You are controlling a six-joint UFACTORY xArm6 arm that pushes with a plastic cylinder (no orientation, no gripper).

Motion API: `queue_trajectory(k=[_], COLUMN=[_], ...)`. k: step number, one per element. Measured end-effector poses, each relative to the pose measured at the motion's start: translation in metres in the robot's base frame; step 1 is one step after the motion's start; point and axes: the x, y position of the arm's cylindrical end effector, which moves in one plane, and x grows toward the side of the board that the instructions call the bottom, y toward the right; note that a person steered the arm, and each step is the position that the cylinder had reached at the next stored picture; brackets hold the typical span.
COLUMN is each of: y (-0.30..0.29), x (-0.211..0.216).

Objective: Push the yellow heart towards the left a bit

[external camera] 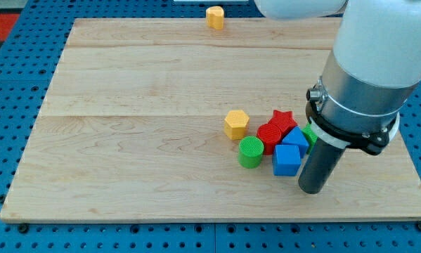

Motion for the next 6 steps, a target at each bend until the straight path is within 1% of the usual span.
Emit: queue_trajectory(k=[1, 2, 3, 4, 5, 6], y=[0.068, 0.157, 0.166, 0.141, 0.122, 0.122], x=[-0.02, -0.09, -0.197, -0.308, -0.379, -0.379])
